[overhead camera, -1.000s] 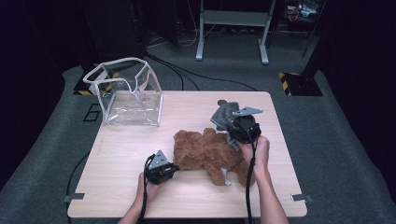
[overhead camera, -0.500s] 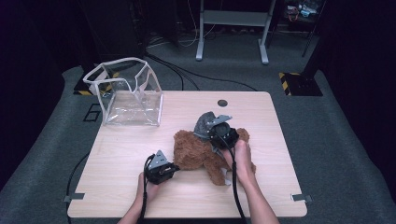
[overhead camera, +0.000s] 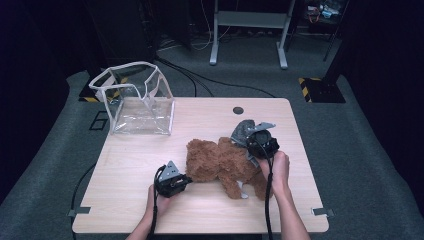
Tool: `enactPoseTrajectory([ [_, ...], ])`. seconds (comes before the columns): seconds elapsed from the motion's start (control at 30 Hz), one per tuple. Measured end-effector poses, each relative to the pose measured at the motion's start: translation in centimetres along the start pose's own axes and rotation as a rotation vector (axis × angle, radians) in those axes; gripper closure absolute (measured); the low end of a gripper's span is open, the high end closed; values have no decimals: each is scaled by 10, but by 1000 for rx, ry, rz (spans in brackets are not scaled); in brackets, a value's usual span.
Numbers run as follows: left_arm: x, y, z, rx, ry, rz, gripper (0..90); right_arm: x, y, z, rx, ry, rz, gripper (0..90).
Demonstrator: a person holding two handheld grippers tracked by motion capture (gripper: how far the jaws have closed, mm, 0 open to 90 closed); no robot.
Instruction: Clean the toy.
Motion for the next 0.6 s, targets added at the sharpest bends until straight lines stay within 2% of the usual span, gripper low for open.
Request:
enactPoseTrajectory([
  [0.13,0,0,0,2,1,-1,819,0,-4,13,31,-18,-3,712],
  [0.23,0,0,0,0,1,-2,820,-1,-6,23,46,-54,-11,712],
  [0.37,0,0,0,0,2,1,820,-10,-8,30,70,-54,11,712],
  [0.5,0,0,0,-1,1,-1,820,-27,-5,24,71,-18,59,712],
  [0.6,0,0,0,-1,3,-2,819,-38,1,10,48,18,101,713],
])
Point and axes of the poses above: each handheld gripper's, and its own axes: x roughly forward along the jaws, y roughly out of its top, z roughly to its right, the point moved 6 cm from there along x, roughly forward along the jaws, and after that the axes turned 11 degrees about x, right-handed, at the moved point
